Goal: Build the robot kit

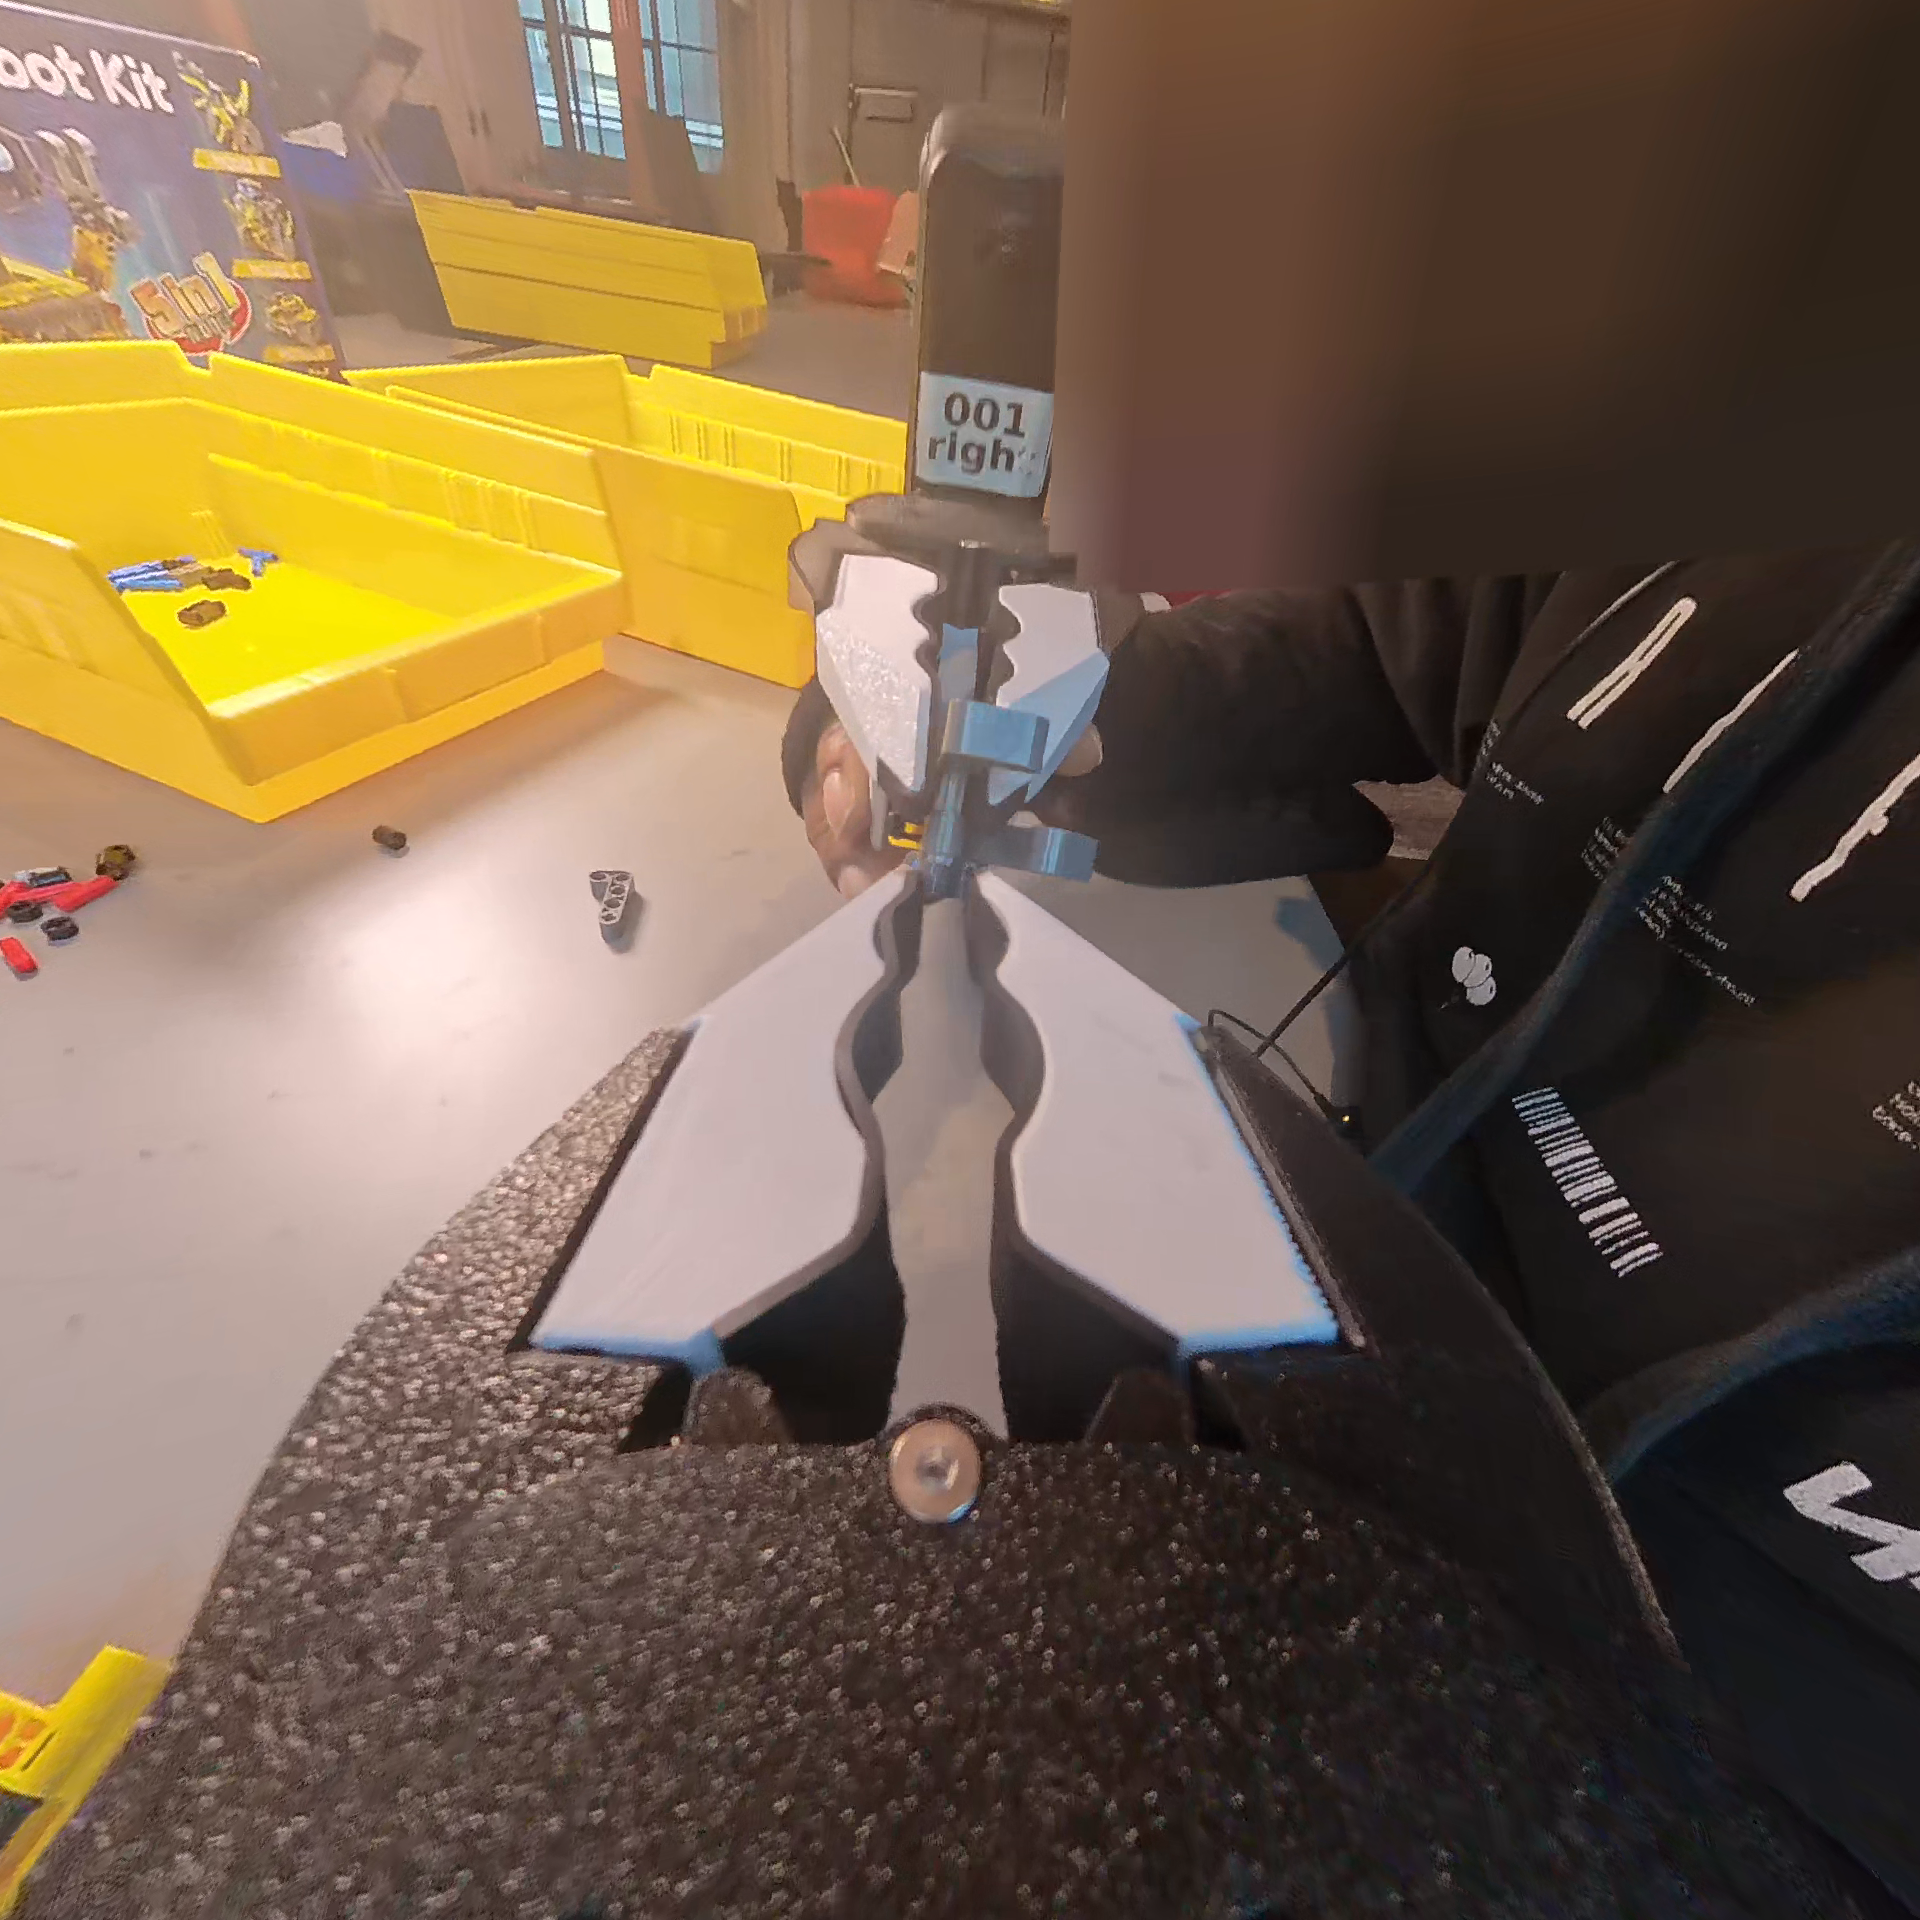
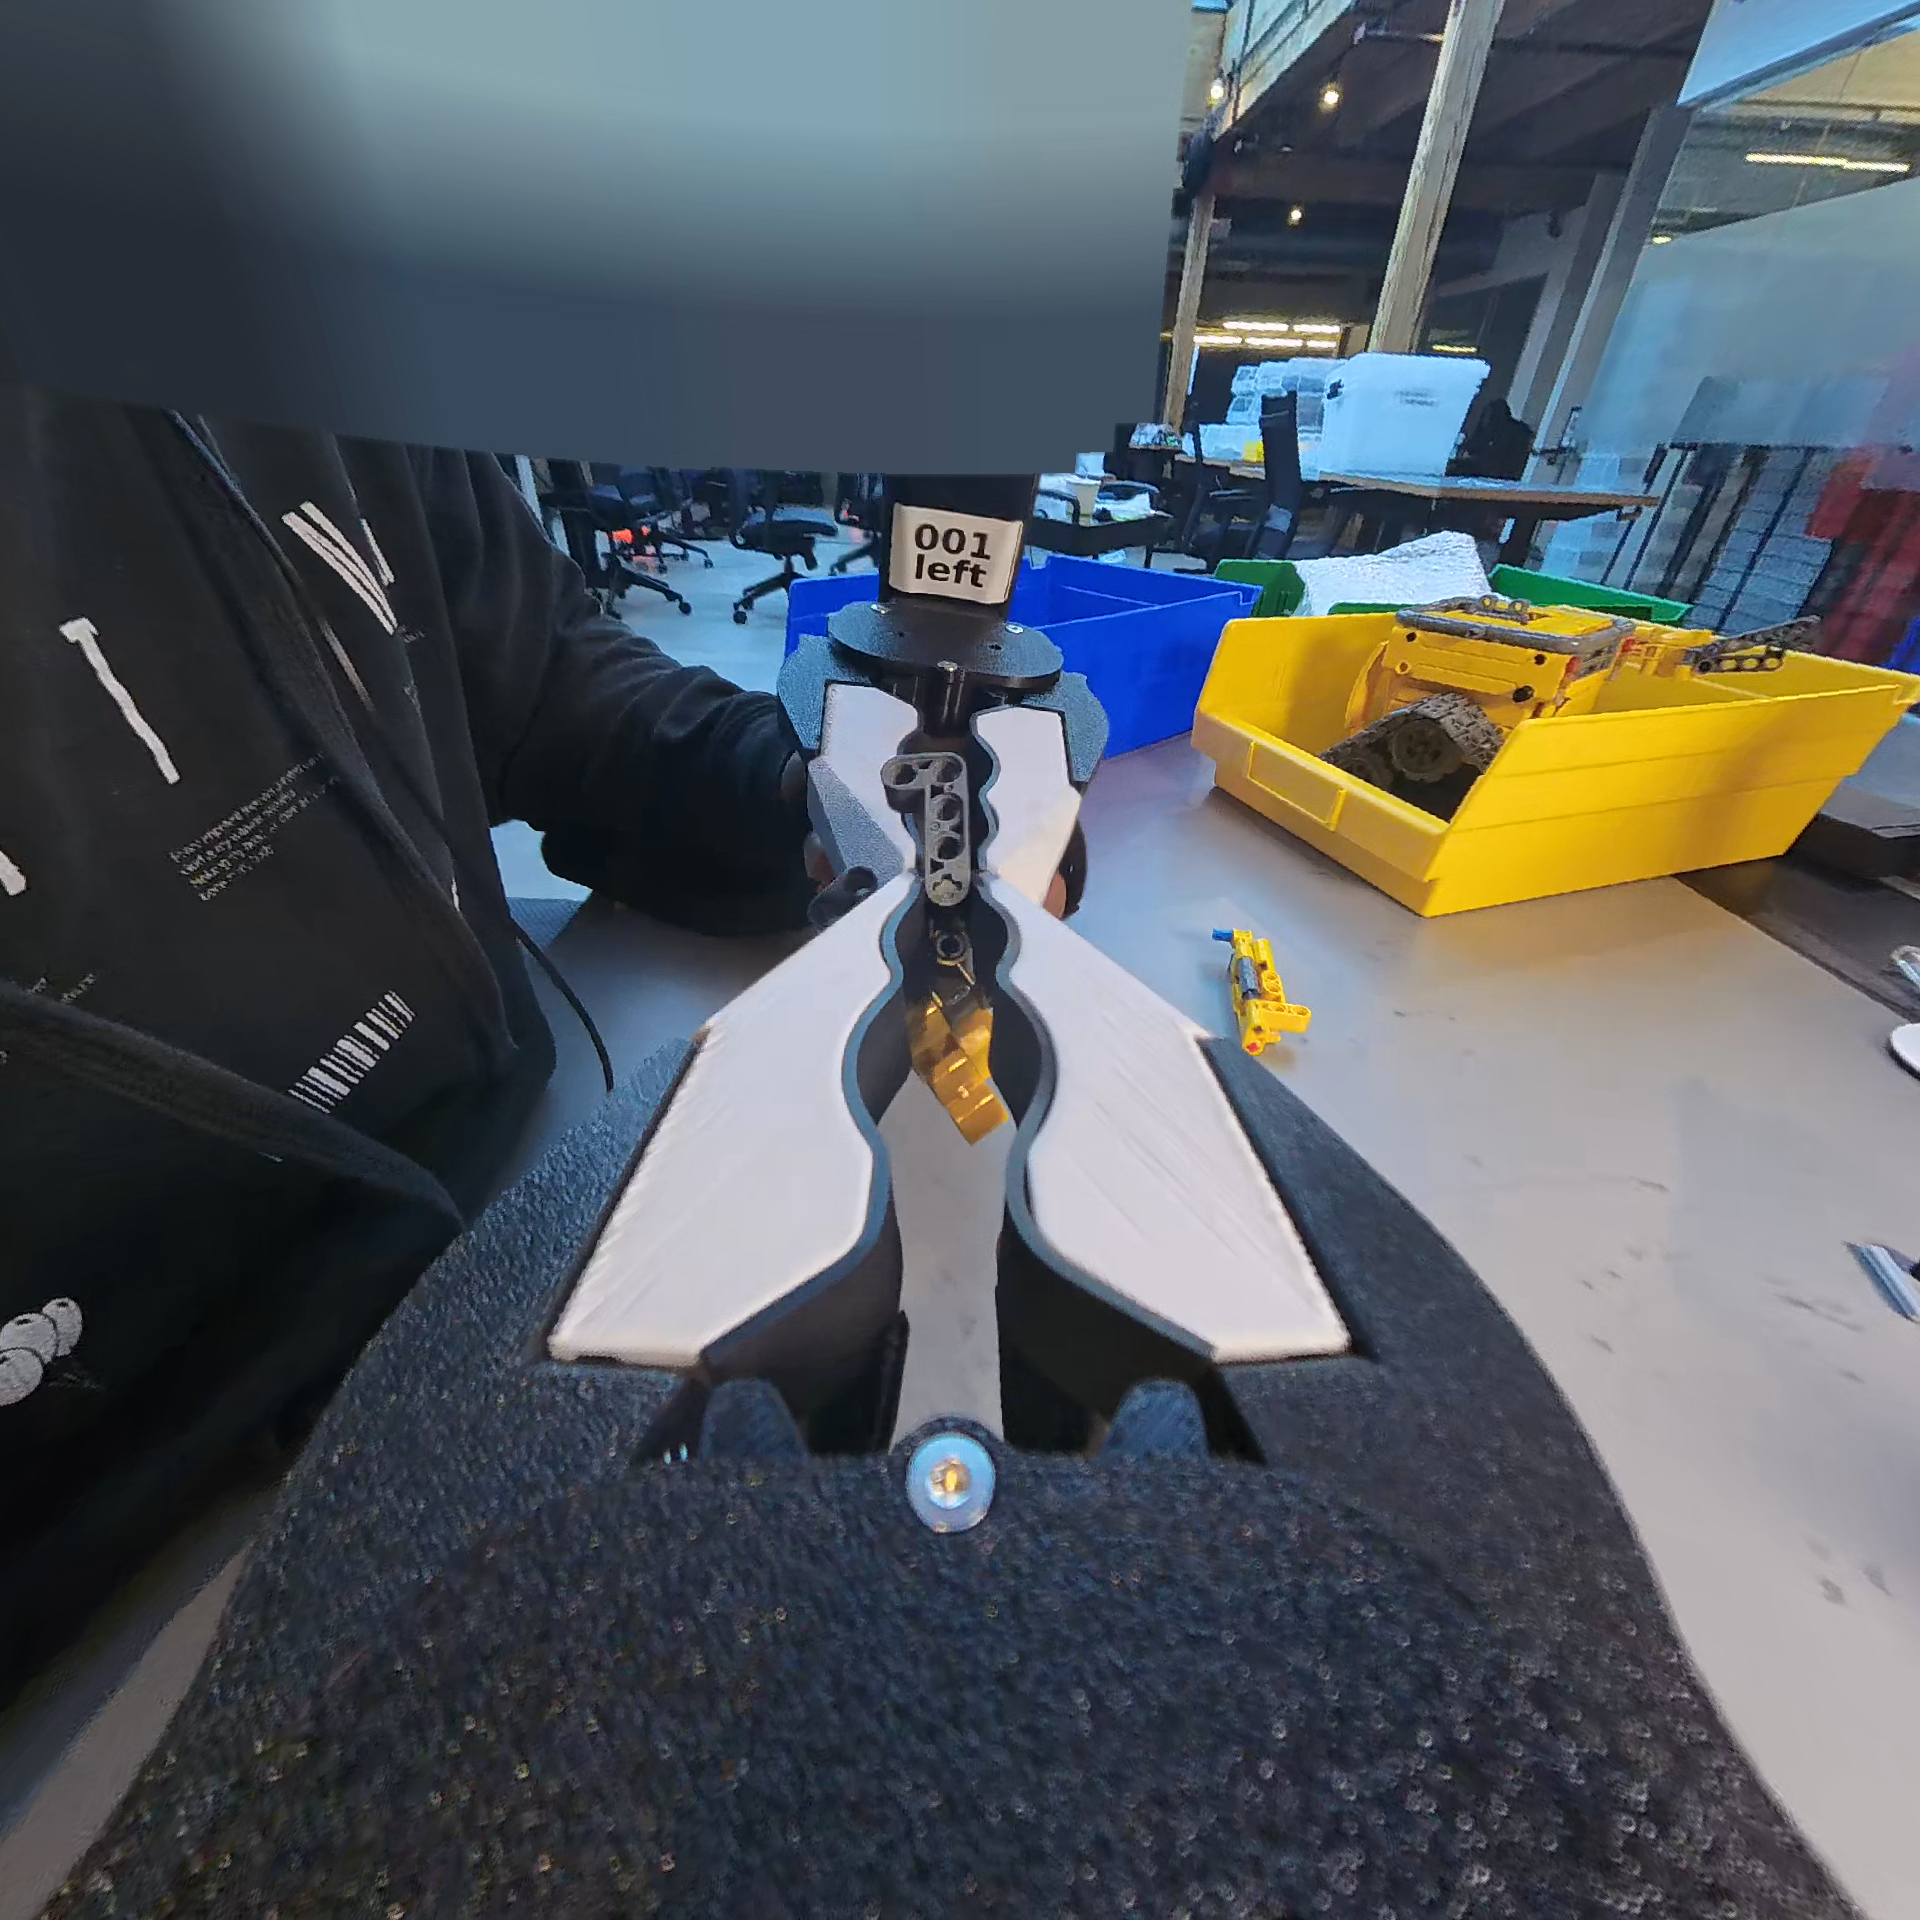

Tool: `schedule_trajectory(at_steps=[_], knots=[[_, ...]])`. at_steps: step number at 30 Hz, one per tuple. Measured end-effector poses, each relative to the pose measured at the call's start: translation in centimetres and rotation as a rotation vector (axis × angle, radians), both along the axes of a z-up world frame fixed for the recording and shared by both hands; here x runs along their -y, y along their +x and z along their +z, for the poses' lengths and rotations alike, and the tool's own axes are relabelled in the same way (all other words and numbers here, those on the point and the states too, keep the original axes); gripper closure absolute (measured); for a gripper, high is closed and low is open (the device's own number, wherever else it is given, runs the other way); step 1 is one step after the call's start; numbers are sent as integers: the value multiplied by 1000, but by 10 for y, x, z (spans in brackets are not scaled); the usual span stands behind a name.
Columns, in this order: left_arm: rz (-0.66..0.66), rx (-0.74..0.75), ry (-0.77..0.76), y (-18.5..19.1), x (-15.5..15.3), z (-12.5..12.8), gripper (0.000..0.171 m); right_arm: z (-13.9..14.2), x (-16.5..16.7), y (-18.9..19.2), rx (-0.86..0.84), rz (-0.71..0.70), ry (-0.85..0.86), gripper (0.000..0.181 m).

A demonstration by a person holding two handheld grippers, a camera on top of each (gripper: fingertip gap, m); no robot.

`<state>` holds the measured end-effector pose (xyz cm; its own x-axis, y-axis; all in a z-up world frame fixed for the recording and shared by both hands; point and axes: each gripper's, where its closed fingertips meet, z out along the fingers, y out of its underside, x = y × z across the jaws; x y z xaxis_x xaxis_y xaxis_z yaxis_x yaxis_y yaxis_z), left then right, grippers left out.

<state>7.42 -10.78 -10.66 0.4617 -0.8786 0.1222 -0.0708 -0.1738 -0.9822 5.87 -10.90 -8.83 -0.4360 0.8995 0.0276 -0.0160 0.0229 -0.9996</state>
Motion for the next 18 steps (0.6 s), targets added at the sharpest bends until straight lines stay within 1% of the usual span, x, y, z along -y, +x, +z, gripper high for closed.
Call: schedule_trajectory(at_steps=[1, 4, 7, 8, 10, 13, 18], knots=[[3, 17, 2, -1, 0, 3, 171, 1, -1, 1, -6, 5, -16, 175], [20, 44, -5, -5, -3, 7, 171, 1, -4, 3, -11, 19, -74, 174], [30, 42, -3, -6, -3, 8, 160, 4, -3, 3, -26, 34, -104, 174], [26, 49, -6, -5, -3, 8, 159, 7, -3, 3, -42, 38, -126, 174], [14, 75, -15, -4, -1, 11, 159, 12, -3, 4, -64, 49, -163, 174], [0, 119, -7, -2, 2, 20, 163, 12, 0, 2, -68, 63, -186, 174], [0, 105, -9, -2, 3, 21, 165, 13, 2, 0, -77, 90, -243, 175]])
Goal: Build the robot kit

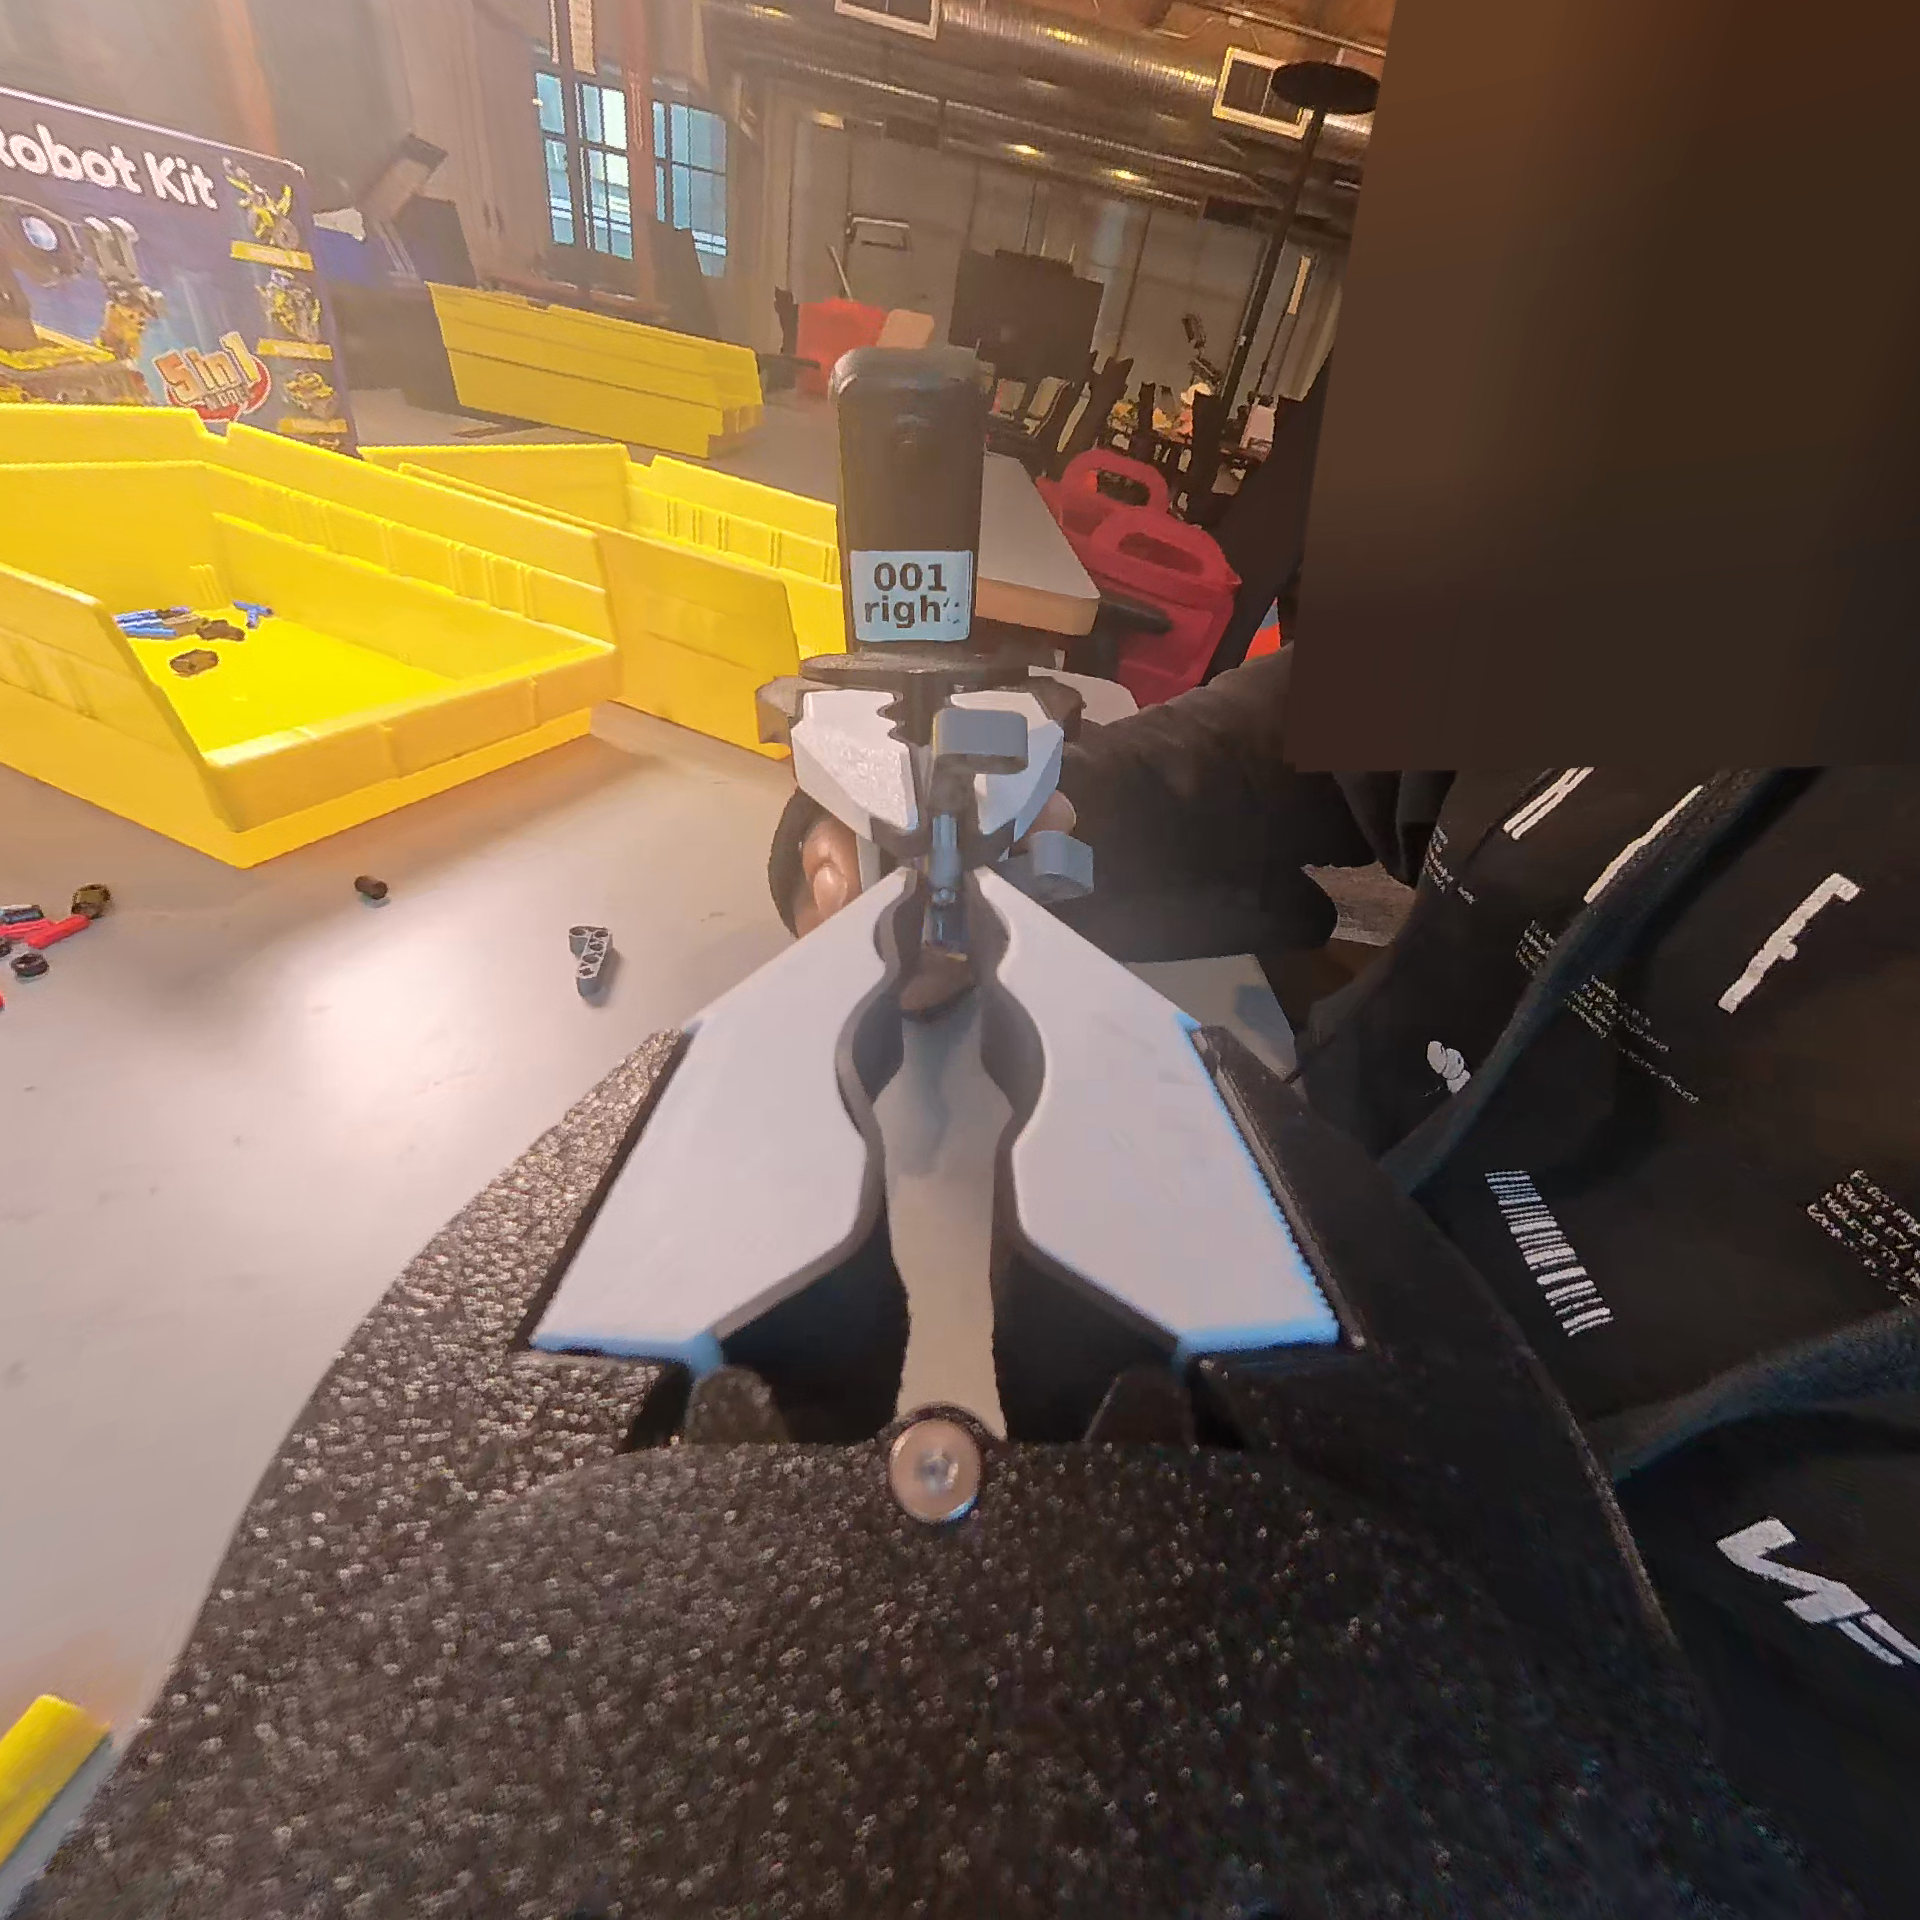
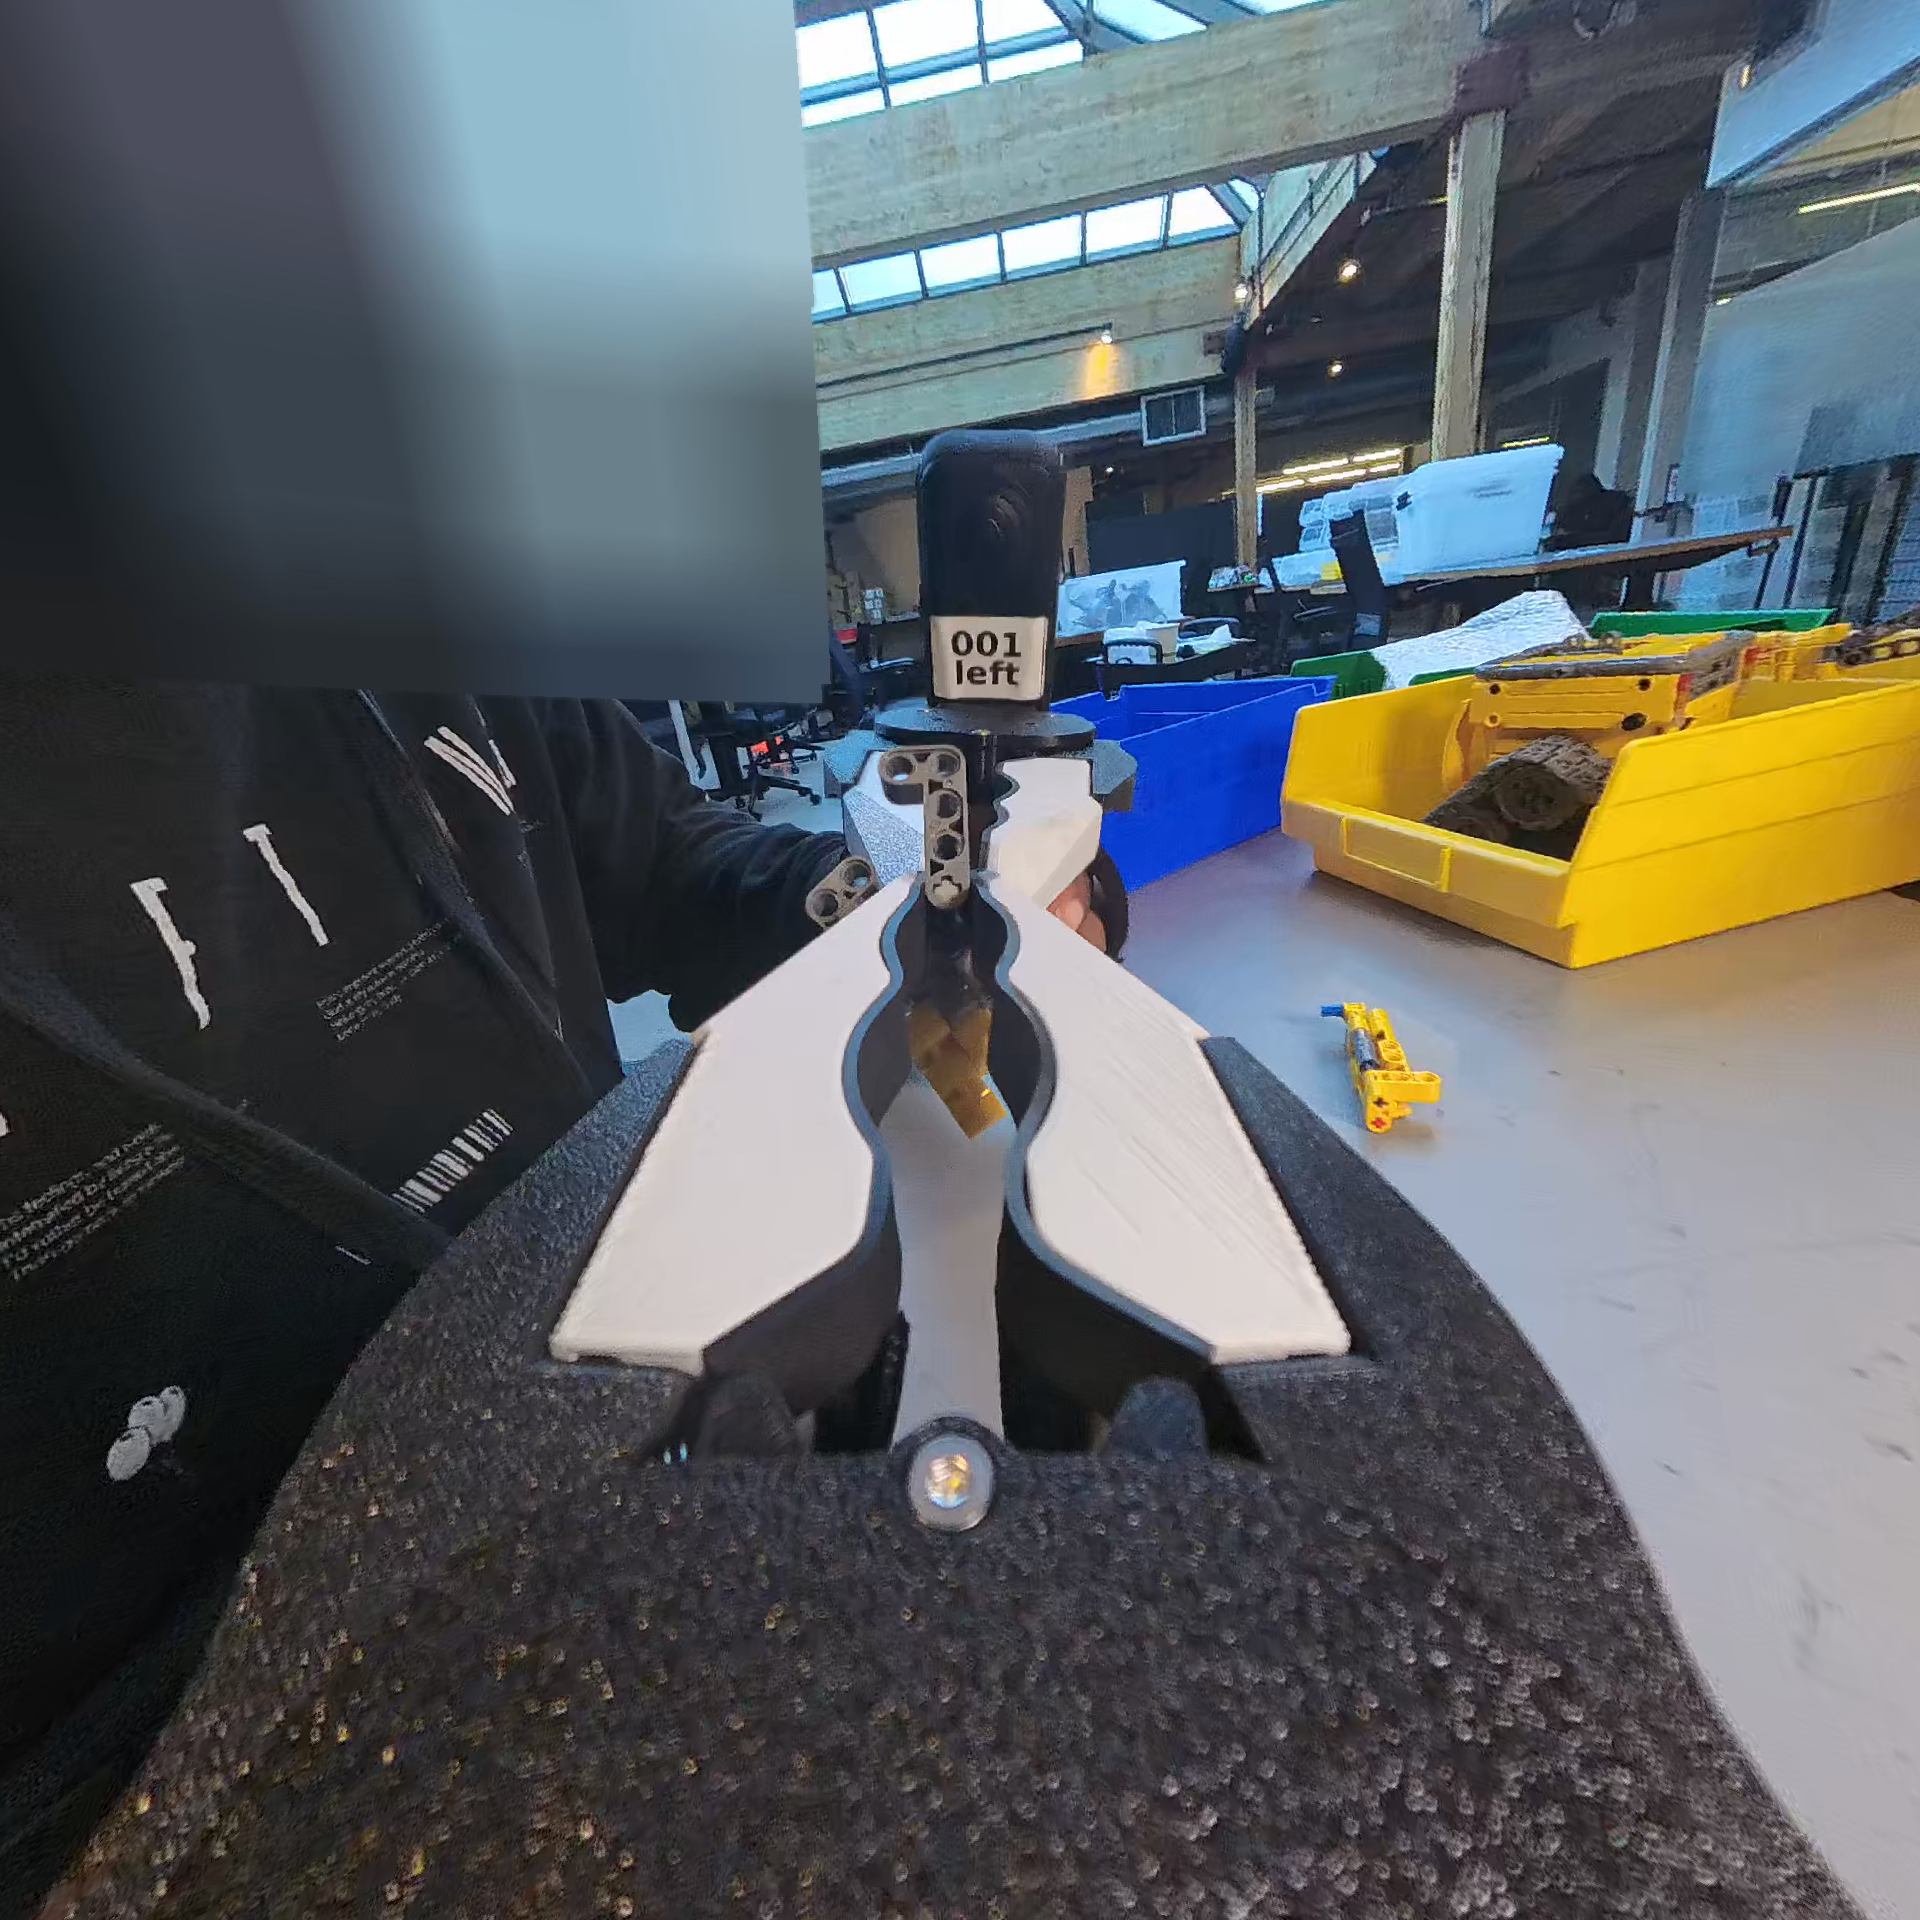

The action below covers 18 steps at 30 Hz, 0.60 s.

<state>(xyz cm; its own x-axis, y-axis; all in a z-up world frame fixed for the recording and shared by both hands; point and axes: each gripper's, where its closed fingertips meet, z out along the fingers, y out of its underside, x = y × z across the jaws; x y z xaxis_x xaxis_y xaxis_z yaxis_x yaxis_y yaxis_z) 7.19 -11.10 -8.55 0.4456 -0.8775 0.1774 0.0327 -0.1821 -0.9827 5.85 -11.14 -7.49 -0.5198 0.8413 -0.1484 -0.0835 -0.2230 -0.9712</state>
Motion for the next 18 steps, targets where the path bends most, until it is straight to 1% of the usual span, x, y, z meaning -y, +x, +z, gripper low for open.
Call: schedule_trajectory(at_steps=[3, 5, 8, 10, 12, 18], knots=[[6, -27, 12, -2, 1, 0, 166, -1, 0, 0, 9, 19, -16, 175], [15, -71, 33, -2, 1, -2, 166, -4, 1, 0, 18, 29, -5, 174], [33, -129, 62, -2, 2, -6, 166, -8, 1, 1, 39, 26, 41, 173], [39, -158, 74, -4, 2, -8, 166, -13, -1, 1, 64, 14, 96, 170], [45, -190, 82, -6, 1, -12, 166, -17, -3, 1, 87, -5, 151, 171], [56, -233, 71, -9, -3, -21, 166, -21, -6, 2, 105, -38, 234, 169]])
